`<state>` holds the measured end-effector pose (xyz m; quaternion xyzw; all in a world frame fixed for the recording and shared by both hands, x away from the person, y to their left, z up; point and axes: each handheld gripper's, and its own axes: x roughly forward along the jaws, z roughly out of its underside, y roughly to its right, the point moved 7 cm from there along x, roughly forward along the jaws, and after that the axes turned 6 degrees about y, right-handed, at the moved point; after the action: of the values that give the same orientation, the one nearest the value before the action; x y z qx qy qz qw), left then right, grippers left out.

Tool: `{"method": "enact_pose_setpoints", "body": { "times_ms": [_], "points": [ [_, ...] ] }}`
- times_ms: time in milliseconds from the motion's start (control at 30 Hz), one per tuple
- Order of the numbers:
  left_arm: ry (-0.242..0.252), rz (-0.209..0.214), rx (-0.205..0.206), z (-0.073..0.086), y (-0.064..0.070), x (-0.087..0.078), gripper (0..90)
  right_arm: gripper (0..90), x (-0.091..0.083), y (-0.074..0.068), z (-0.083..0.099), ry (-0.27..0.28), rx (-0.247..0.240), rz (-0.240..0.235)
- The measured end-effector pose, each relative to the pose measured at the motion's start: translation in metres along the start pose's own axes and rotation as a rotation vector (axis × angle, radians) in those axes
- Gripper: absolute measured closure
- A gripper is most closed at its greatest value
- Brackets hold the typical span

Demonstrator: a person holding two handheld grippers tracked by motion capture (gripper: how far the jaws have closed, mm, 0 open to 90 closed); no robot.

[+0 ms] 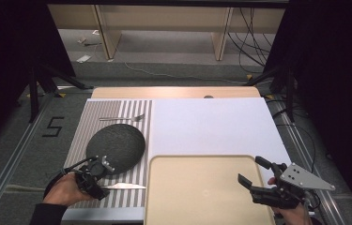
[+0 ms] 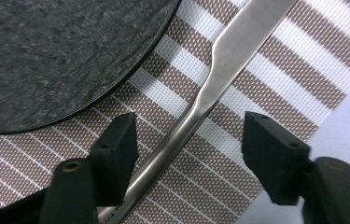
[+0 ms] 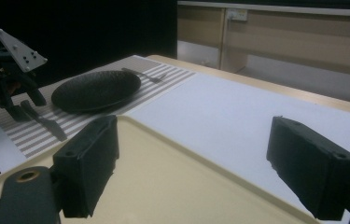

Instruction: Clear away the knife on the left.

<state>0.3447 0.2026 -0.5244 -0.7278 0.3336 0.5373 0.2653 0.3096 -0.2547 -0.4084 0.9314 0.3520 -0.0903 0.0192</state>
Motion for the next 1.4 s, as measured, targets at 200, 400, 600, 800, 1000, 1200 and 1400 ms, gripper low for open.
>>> {"method": "enact_pose_setpoints", "body": {
  "times_ms": [200,400,600,800,1000,1200,1400],
  "points": [
    [-0.015,0.006,0.007,0.0,-0.003,0.006,46.3,17.7,0.0,0.0,0.0,-0.003,-0.001,-0.001],
    [-0.04,0.017,0.018,-0.003,-0.001,0.006,53.9,17.8,0.0,0.0,0.001,-0.005,-0.003,-0.001],
    [-0.098,-0.009,0.023,-0.006,0.001,0.006,61.6,17.8,0.0,0.0,0.001,-0.008,-0.003,-0.001],
    [-0.122,0.004,0.052,-0.007,0.002,0.007,67.2,17.9,0.0,-0.001,0.001,-0.008,-0.005,-0.002],
    [-0.136,0.02,0.09,-0.008,0.005,0.007,73.9,17.9,0.0,-0.001,0.001,-0.011,-0.006,-0.002],
    [-0.142,0.025,0.149,-0.009,0.008,0.006,78.1,17.9,0.0,-0.001,0.001,-0.011,-0.005,-0.004],
    [-0.14,0.009,0.182,-0.01,0.01,0.007,79.7,17.9,0.001,-0.001,0.001,-0.012,-0.006,-0.003]
  ]
}}
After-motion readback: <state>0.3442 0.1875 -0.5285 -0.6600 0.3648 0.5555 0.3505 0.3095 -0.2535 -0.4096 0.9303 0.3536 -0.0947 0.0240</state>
